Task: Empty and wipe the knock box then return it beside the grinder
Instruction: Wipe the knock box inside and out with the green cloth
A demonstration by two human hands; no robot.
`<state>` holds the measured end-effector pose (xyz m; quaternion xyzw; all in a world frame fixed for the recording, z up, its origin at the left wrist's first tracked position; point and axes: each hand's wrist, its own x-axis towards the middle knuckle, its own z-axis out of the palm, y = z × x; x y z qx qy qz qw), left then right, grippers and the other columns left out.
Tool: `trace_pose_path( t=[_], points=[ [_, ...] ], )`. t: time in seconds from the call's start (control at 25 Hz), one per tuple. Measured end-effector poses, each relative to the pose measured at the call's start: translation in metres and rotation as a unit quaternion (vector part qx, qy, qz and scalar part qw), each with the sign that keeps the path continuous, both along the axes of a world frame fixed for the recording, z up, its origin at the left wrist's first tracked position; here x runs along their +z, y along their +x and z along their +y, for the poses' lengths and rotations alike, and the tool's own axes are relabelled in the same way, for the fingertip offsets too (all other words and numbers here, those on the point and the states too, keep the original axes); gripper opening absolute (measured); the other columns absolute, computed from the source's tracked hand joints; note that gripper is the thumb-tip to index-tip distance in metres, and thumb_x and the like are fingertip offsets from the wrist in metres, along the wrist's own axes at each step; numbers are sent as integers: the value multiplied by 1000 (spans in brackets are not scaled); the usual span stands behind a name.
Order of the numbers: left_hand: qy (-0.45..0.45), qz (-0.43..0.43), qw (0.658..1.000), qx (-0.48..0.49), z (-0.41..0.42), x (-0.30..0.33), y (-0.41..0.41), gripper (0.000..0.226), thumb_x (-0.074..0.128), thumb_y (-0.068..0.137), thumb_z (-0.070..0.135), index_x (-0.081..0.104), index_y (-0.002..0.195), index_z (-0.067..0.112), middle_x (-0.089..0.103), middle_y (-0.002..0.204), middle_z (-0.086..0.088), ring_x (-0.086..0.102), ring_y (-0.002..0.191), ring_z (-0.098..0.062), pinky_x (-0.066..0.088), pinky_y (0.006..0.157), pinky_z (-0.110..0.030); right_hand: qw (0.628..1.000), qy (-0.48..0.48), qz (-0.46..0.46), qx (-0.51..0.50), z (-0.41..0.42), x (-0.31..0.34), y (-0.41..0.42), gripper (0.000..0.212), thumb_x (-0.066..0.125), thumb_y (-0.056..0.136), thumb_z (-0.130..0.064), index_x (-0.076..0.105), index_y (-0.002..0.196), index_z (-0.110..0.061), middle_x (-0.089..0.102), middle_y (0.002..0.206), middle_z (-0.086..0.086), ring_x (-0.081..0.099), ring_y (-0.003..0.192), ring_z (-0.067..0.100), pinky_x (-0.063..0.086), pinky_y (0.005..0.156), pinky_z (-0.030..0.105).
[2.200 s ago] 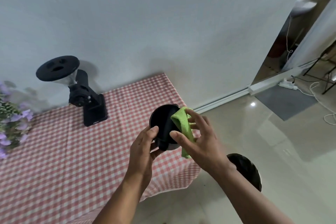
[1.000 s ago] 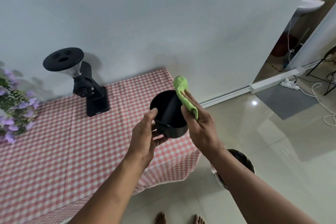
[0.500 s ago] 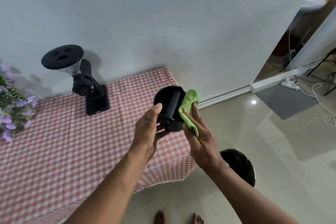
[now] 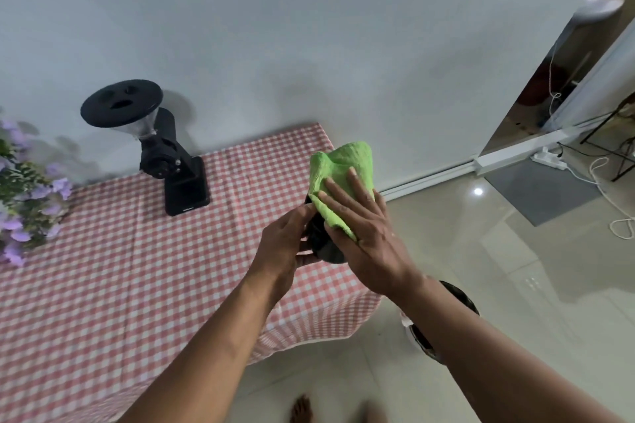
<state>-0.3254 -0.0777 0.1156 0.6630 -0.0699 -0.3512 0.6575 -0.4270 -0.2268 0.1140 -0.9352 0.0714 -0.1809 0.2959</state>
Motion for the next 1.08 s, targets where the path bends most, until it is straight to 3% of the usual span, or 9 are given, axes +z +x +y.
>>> trace_pose_path(
  t=[0.16,0.32,0.4,0.52,0.68,0.8,0.88,0.96,1.08],
  points=[
    [-4,23,1000,9,6,-1,4,37,63,102,46,76,124,20,81,120,-16,78,111,-37,61,101,-59,989,130,-72,-22,6,-6,2,48,45,110,-30,47,157,-21,33,171,-7,6,164,14,19,130,58],
    [-54,66,995,60,13,1,11,45,64,101,50,72,132,19,78,127,-18,75,118,-39,58,106,-59,992,98,-80,1,28,-16,-7,47,46,110,-28,50,155,-17,39,168,-3,19,163,15,26,129,55],
    [-69,62,993,69,18,2,14,56,75,88,50,70,133,18,75,131,-20,72,122,-43,56,108,-63,991,106,-74,-32,30,-19,-8,45,47,110,-30,55,152,-16,46,163,-3,29,159,12,33,126,52],
    [-74,50,994,70,26,2,23,59,74,80,49,69,131,17,73,132,-20,70,123,-43,58,104,-59,997,14,-50,-54,30,-11,-2,45,45,107,-35,62,145,-18,60,153,-2,48,149,15,43,118,50],
    [-75,22,994,82,41,7,48,41,69,92,50,73,123,24,75,127,-15,74,114,-36,61,93,-49,989,-114,-71,-63,21,16,-2,49,50,99,-25,62,144,-11,78,121,7,71,107,25,53,96,42],
    [-62,-3,996,58,42,13,51,33,66,100,42,74,120,16,79,110,-12,78,99,-31,63,85,-46,975,-220,-20,0,28,23,15,51,53,96,-26,63,144,-10,64,147,12,58,139,31,48,112,50],
    [-57,0,997,55,41,11,51,31,68,99,39,76,116,15,81,99,-8,79,93,-30,63,81,-44,973,-226,5,50,21,19,30,50,56,98,-24,62,144,-5,60,151,15,51,147,30,45,117,52],
    [-55,5,997,51,40,14,53,24,69,99,38,78,109,19,83,91,-1,79,90,-27,62,78,-42,972,-221,-49,69,6,16,39,42,68,95,-14,68,135,1,69,139,18,60,137,34,52,109,49],
    [-46,-10,998,41,34,16,54,26,67,100,40,79,112,20,82,100,-7,79,96,-28,63,83,-43,964,-191,-180,-44,-4,19,52,22,79,88,-4,81,110,-5,76,101,11,68,93,34,56,78,41]
  ],
)
